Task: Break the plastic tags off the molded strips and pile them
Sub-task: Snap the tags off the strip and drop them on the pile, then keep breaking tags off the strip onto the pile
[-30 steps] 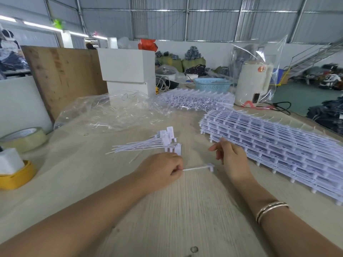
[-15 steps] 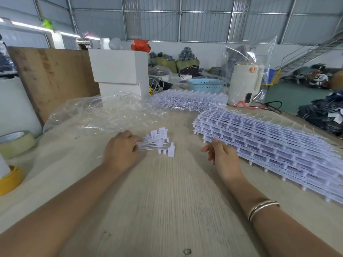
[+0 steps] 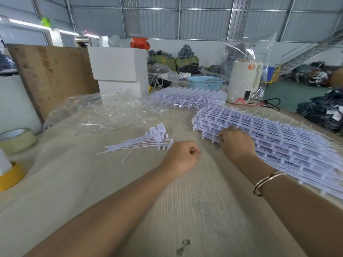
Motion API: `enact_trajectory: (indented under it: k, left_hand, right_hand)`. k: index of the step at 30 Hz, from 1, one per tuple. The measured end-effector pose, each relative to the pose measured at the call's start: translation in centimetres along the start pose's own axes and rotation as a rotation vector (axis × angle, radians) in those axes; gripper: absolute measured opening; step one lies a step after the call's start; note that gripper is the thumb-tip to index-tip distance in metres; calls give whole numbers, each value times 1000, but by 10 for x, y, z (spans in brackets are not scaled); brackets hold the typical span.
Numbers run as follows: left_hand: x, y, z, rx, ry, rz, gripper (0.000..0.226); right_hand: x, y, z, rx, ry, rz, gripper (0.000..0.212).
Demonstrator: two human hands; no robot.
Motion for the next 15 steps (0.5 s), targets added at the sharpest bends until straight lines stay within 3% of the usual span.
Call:
enact_trajectory:
  k: [3, 6, 11, 15]
  left_hand:
    - [-16, 11, -20, 318, -49, 246, 20]
    - [-28, 21, -34, 647, -70, 446, 12]
    - [-47, 24, -53, 892, -58, 537, 16]
    - [-61, 37, -74, 973, -47, 598, 18]
  right_hand:
    - [-10, 11, -6, 294, -53, 107, 23]
    - [-12, 15, -11, 406, -53, 182, 19]
    - [-10, 17, -12, 426, 23, 186, 18]
    - [1, 15, -4, 473, 95, 189, 2]
Point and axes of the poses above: each hand's wrist, its own x-axis away from the middle knuckle, its own z-axis out of the back of the hand, y = z × x, the point moved 1 cm from there along -x, towards the middle knuckle, and after that the axes turned 11 degrees about x, right-handed, at the moved point
